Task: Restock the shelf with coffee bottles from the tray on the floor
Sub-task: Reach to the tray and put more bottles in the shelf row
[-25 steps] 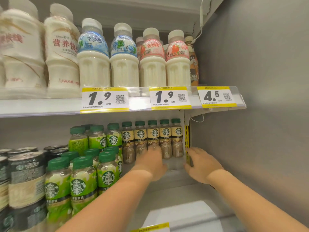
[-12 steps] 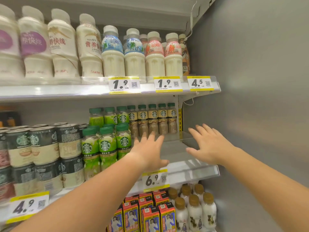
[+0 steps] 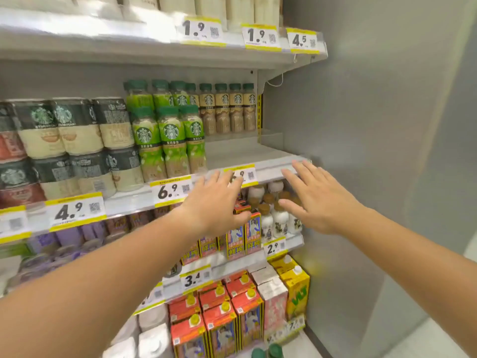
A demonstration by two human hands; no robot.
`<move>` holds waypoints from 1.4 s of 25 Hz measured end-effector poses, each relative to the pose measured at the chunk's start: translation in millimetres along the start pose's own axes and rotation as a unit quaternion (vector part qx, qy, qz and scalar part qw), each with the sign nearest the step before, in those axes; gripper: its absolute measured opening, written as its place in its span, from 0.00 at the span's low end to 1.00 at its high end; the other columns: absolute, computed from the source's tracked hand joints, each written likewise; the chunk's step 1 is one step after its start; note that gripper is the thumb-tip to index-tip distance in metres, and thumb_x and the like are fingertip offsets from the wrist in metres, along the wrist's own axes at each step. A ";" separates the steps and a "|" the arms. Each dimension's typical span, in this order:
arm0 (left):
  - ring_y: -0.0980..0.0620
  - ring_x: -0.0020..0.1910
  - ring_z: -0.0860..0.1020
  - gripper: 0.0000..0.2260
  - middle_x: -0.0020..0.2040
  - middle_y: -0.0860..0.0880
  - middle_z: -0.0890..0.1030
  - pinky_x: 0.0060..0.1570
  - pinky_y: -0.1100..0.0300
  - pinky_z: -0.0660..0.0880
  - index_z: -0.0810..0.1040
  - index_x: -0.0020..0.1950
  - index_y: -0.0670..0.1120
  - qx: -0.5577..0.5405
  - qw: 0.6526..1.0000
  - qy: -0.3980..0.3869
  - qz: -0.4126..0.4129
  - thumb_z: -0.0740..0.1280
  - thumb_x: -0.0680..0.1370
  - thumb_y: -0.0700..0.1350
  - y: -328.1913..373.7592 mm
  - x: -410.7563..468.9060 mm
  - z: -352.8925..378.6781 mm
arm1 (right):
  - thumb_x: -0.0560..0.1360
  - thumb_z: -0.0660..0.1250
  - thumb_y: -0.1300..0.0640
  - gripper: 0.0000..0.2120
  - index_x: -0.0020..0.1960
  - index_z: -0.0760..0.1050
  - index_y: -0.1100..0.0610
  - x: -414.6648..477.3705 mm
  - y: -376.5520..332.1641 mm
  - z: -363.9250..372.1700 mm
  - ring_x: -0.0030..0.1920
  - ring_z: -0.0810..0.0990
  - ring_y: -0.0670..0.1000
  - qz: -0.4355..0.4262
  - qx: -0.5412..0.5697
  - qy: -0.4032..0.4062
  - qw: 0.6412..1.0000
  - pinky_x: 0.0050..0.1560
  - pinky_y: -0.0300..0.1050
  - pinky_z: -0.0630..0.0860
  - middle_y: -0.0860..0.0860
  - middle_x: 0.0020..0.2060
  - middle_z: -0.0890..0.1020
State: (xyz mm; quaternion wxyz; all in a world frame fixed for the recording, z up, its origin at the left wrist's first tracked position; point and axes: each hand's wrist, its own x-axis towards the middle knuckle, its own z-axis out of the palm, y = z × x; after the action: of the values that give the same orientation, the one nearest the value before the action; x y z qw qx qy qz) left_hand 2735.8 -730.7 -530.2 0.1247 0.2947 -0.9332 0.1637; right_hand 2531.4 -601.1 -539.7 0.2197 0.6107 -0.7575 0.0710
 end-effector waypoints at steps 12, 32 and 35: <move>0.41 0.73 0.66 0.48 0.74 0.41 0.67 0.71 0.46 0.65 0.61 0.76 0.42 -0.047 0.997 -0.067 -0.011 0.52 0.65 0.72 23.7 -143.2 188.7 | 0.73 0.40 0.32 0.42 0.79 0.54 0.55 -156.9 -50.0 193.7 0.79 0.54 0.58 -0.013 0.043 -0.183 0.982 0.77 0.53 0.55 0.57 0.78 0.59; 0.48 0.63 0.75 0.36 0.64 0.53 0.77 0.63 0.50 0.70 0.70 0.68 0.55 -0.302 0.866 -0.346 -0.199 0.71 0.62 0.63 112.8 -312.1 423.8 | 0.74 0.63 0.45 0.26 0.70 0.63 0.46 -284.0 -88.2 409.5 0.63 0.68 0.55 0.010 0.186 -0.396 0.899 0.59 0.52 0.64 0.47 0.60 0.76; 0.49 0.53 0.79 0.24 0.52 0.56 0.83 0.56 0.48 0.74 0.76 0.57 0.58 -0.361 0.842 -0.308 -0.258 0.71 0.63 0.60 124.0 -315.4 433.9 | 0.69 0.65 0.46 0.12 0.51 0.68 0.43 -277.5 -94.9 426.1 0.51 0.69 0.53 0.020 0.209 -0.379 0.901 0.49 0.49 0.62 0.43 0.42 0.76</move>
State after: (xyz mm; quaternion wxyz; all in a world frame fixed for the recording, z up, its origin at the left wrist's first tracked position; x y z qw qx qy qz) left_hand 2854.2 -638.8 -1060.0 -0.0339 0.4938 -0.8071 -0.3220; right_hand 2561.0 -536.4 -1052.1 -0.2182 0.6082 -0.7632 -0.0051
